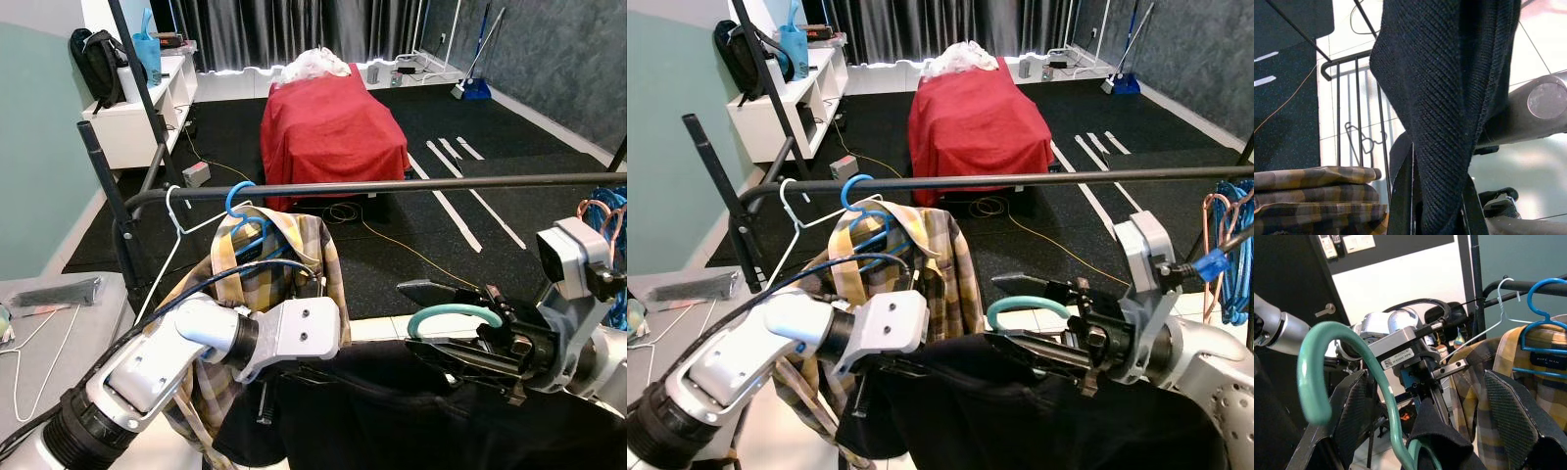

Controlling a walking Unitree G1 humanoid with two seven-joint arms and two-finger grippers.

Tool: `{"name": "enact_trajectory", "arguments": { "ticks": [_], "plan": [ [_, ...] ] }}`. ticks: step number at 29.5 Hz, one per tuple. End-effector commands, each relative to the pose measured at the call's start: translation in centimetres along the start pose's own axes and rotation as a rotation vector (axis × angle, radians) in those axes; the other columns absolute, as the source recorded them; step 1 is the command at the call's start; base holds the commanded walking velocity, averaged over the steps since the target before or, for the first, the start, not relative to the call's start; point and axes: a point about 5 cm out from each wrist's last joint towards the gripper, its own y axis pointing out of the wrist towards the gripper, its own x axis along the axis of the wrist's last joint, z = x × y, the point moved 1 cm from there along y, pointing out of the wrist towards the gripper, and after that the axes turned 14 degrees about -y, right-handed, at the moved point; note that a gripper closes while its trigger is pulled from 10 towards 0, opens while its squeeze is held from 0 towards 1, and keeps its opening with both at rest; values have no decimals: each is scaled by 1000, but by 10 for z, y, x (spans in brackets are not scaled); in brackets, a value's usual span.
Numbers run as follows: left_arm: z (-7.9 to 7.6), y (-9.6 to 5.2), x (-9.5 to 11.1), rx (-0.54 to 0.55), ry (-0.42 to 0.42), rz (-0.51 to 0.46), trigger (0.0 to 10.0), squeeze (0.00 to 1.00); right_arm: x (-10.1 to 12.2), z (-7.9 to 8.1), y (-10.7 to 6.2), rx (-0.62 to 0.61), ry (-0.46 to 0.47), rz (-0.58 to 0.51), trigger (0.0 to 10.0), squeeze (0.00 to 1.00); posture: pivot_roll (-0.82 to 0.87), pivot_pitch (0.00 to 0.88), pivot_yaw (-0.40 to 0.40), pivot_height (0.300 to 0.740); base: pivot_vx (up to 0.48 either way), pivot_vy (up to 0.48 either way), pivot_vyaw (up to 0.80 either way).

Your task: Hang hanger

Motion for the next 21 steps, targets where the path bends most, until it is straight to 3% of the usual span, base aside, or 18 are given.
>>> {"name": "enact_trajectory", "arguments": {
  "ticks": [1,6,7,8,21],
  "plan": [
    [0,2,7,-11,26,-18,10000,0,-1,-2,5,5,-23,35,10000,0,-146,0,38,740,0,0,0],
    [-1,3,9,-21,32,-24,10000,0,-4,-6,7,-22,-30,61,10000,0,-147,0,37,740,0,0,0],
    [-2,4,10,-27,35,-26,10000,0,-5,-7,8,-22,-28,71,4627,0,-146,0,37,740,0,0,0],
    [-3,5,11,-32,39,-28,10000,0,-7,-7,10,-13,-24,86,0,0,-147,0,36,740,0,0,0],
    [-3,10,15,-48,56,-35,10000,0,-6,-7,14,17,-27,102,0,0,-151,0,35,740,0,0,0]
  ]
}}
